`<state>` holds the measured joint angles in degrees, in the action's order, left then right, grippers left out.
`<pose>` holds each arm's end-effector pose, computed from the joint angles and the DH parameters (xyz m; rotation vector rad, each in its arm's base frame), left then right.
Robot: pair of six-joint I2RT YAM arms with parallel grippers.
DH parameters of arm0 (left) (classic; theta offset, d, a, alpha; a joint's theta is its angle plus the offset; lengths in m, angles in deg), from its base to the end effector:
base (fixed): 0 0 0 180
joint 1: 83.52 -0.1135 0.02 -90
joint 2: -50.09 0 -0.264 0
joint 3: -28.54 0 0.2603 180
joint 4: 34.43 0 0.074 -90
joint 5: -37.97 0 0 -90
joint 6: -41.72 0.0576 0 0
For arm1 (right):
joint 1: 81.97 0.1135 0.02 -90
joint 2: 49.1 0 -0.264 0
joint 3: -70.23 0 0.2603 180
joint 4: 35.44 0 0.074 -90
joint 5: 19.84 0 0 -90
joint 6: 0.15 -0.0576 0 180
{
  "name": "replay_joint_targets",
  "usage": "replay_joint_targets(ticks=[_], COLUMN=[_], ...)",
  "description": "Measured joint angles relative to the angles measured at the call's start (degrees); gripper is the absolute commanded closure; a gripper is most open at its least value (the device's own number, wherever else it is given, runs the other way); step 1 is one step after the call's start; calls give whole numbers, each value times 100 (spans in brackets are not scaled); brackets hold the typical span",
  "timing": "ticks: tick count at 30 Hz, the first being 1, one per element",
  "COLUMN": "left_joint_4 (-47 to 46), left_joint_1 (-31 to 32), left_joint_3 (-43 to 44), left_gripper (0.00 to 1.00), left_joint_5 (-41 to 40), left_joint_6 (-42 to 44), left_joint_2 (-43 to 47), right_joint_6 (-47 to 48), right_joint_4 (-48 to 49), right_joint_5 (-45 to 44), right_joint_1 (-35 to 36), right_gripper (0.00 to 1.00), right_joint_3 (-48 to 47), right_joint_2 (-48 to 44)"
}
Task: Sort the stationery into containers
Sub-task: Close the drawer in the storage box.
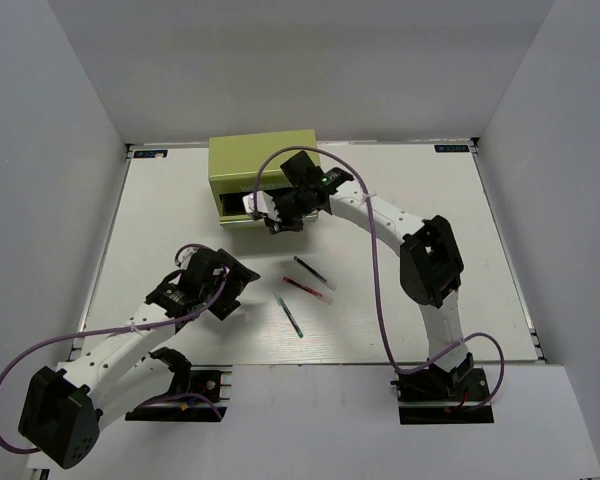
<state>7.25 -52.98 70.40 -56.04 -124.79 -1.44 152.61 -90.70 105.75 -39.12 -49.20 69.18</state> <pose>0.1695 -0.0953 0.1738 -1.0462 2.3847 -0.6801 0.3263 0.3484 0.2533 -2.0271 1.2306 0.6136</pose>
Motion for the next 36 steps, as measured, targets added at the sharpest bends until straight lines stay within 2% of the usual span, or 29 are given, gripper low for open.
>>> replay_joint_targets(ticks=[9,18,29,36], left_joint_4=[-2,-398,-1635,-2304], left_joint_1=[0,0,0,0], left_joint_3=[0,-168,-844,-944], left_gripper=[0,0,0,6], left_joint_5=[2,129,345,334], left_joint_6=[0,-96,-205,-254], left_joint_2=[48,87,496,518], right_joint_6=[-1283,-1639,-1786,-1755], right_joint_4=[1342,2041,2253,2232], right_joint_5=[-1519,-2592,-2999,-2813], right_joint_1=[125,120,63,-24], right_gripper=[100,100,98,98], right_joint_3=[4,-173,-372,-369], right_joint_2=[295,686,942,898])
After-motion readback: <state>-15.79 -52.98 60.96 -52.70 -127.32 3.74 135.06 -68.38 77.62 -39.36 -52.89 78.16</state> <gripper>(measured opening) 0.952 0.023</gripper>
